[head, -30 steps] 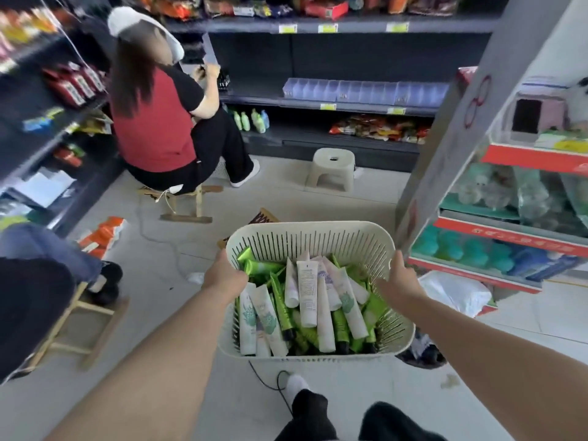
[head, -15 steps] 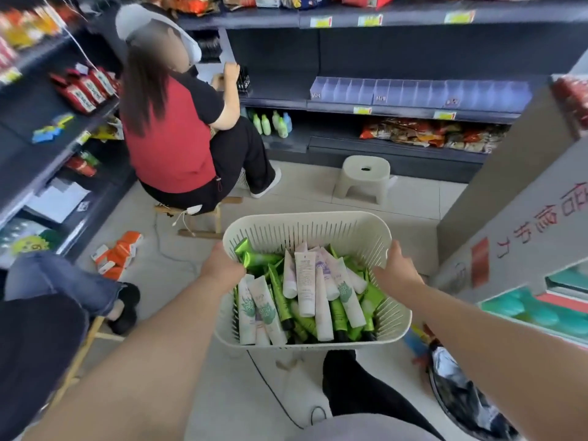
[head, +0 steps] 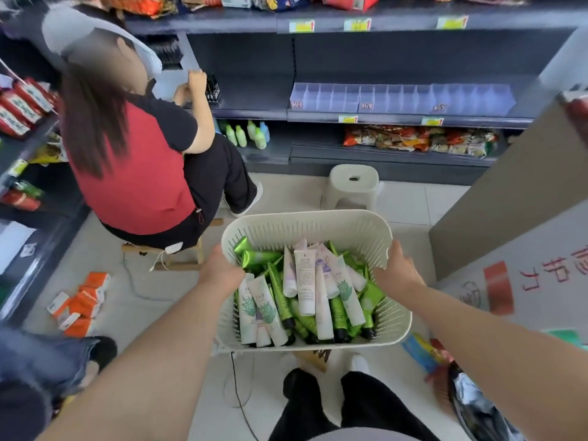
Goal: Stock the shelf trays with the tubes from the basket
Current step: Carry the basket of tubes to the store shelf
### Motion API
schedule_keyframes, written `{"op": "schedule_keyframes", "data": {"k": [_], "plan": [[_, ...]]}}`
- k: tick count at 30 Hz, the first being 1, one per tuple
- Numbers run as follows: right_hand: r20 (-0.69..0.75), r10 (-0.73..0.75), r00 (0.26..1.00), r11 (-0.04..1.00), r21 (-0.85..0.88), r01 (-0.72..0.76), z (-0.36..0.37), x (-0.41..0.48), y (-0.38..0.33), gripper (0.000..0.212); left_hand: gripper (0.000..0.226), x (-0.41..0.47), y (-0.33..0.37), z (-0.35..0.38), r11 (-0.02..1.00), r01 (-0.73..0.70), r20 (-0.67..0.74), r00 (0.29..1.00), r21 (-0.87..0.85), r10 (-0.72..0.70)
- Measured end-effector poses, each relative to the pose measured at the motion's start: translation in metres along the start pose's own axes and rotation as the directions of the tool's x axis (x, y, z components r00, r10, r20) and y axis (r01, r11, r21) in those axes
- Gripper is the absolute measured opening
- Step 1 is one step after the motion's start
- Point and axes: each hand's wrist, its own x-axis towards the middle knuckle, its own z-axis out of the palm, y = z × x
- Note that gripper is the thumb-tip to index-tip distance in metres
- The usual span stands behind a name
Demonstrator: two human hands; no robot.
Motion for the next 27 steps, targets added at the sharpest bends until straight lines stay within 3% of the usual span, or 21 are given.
{"op": "schedule_keyframes", "data": {"k": [8,14,21,27], "plan": [[-0.054,0.114,0.992,0.991,0.072,-0.110,0.005,0.019,-0.020,0.056,0.049,0.064,0.027,-0.005,0.986,-0.097,0.079,0.993,0.136,0.087],[-0.064,0.155,0.986,0.984,0.098,-0.148,-0.007,0.044,-0.022,0.052,0.056,0.098,0.069,-0.002,0.976,-0.136,0.155,0.982,0.170,0.110],[-0.041,0.137,0.990,0.983,0.130,-0.131,-0.043,0.123,-0.028,0.043,0.047,0.148,0.127,0.021,0.971,-0.125,0.159,0.983,0.202,0.093],[-0.019,0.157,0.987,0.970,0.192,-0.151,-0.092,0.210,-0.029,0.056,0.046,0.199,0.211,0.056,0.964,-0.117,0.178,0.981,0.240,0.075]]}}
